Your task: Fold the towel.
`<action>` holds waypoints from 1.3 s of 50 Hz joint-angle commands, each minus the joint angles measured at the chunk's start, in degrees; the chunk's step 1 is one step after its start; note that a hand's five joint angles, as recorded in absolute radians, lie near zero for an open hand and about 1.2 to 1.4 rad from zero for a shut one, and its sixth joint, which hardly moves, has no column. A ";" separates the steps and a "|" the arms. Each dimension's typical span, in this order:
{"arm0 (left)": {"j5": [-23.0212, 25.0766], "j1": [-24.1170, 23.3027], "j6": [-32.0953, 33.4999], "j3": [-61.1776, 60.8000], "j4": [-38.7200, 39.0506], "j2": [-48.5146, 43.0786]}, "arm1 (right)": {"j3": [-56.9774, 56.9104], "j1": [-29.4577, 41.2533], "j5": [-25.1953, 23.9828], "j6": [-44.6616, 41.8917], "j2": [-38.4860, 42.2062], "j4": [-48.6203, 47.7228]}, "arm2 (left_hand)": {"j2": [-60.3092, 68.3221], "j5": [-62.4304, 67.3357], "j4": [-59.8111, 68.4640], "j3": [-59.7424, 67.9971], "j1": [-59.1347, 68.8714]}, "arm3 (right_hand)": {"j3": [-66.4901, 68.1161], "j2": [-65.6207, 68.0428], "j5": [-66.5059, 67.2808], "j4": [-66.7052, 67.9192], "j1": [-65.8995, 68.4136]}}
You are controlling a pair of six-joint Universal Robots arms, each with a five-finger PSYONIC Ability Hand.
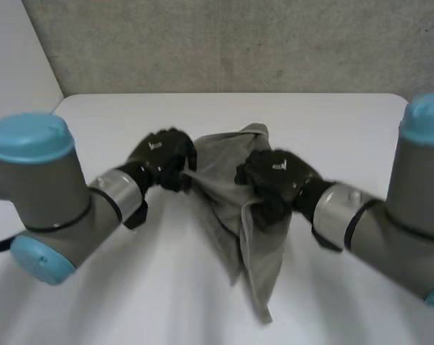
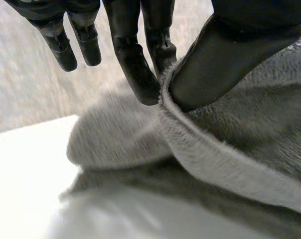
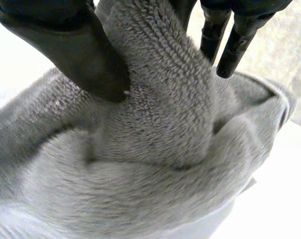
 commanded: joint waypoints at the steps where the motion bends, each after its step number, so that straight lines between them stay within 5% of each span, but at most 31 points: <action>1: 0.03 1.61 1.29 12.03 -0.27 0.27 | -25.76 -1.19 -2.08 -13.06 9.80 2.82 | 4.43 4.79 -3.22 -2.39 5.78 | -2.87 7.93 5.22 -4.45 7.78; 7: -0.58 0.91 4.71 23.44 1.13 2.98 | -44.95 -0.84 -2.78 -27.22 9.91 -4.00 | 4.43 4.79 -3.22 -2.39 5.78 | -2.87 7.93 5.22 -4.45 7.78; 11: -0.15 1.00 4.80 24.43 6.13 12.28 | -44.10 0.48 -3.48 -27.60 6.57 -13.00 | 4.43 4.79 -3.22 -2.39 5.78 | -2.87 7.93 5.22 -4.45 7.78; 18: 0.30 1.52 5.59 16.10 12.82 16.70 | -22.18 0.84 -10.67 -23.48 -4.15 -25.64 | 4.43 4.79 -3.22 -2.39 5.78 | -2.87 7.93 5.22 -4.45 7.78; 25: 4.25 2.76 10.78 4.47 13.62 15.30 | -6.00 -5.30 -15.95 -25.65 -3.28 -23.99 | 4.43 4.79 -3.22 -2.39 5.78 | -2.87 7.93 5.22 -4.45 7.78; 29: 6.62 2.84 19.10 -5.51 13.54 11.18 | 1.42 -7.43 -19.04 -29.88 -1.43 -23.37 | 4.43 4.79 -3.22 -2.39 5.78 | -2.87 4.63 1.92 -4.45 4.47; 35: 6.36 0.39 26.68 -12.74 13.27 3.19 | 9.07 -10.24 -24.58 -41.22 2.08 -20.03 | 4.43 4.79 -3.22 -2.39 5.78 | -2.87 -17.58 -20.29 -4.45 -17.73; 37: 6.01 -0.57 27.12 -13.01 13.01 1.60 | 9.42 -11.91 -24.14 -45.33 3.40 -16.88 | 4.43 4.79 -3.22 -2.39 5.78 | -2.87 -48.02 -50.73 -4.45 -48.18; 41: 5.66 -1.73 27.21 -12.93 12.22 0.09 | 8.81 -12.70 -22.74 -45.62 3.14 -12.67 | -20.10 -19.75 -3.22 -2.39 -18.75 | -2.87 -62.07 -64.78 -4.45 -62.22; 46: 3.29 -0.50 27.13 -12.14 11.16 1.41 | 6.70 -12.18 -16.84 -38.85 1.21 -7.37 | -34.71 -34.36 -3.22 -2.39 -33.37 | -2.87 -62.07 -64.78 -4.45 -62.22; 53: 1.00 1.00 26.43 -11.87 11.07 4.57 | 3.62 -11.56 -8.51 -12.79 -2.30 -2.63 | -39.27 -38.92 -3.22 -2.39 -37.92 | -2.87 -62.07 -64.78 -4.45 -62.22; 59: 1.09 0.38 23.97 -13.10 10.37 6.86 | 4.50 -11.39 -5.50 -1.58 -3.45 -2.72 | -42.13 -41.78 -3.22 -2.39 -40.78 | -2.87 -62.07 -64.78 -4.45 -62.22; 65: 1.79 0.03 24.31 -14.16 10.11 8.36 | 6.95 -11.12 3.26 12.10 -6.08 -2.63 | -45.00 -44.65 -3.22 -2.39 -43.65 | -2.87 -62.07 -64.78 -4.45 -62.22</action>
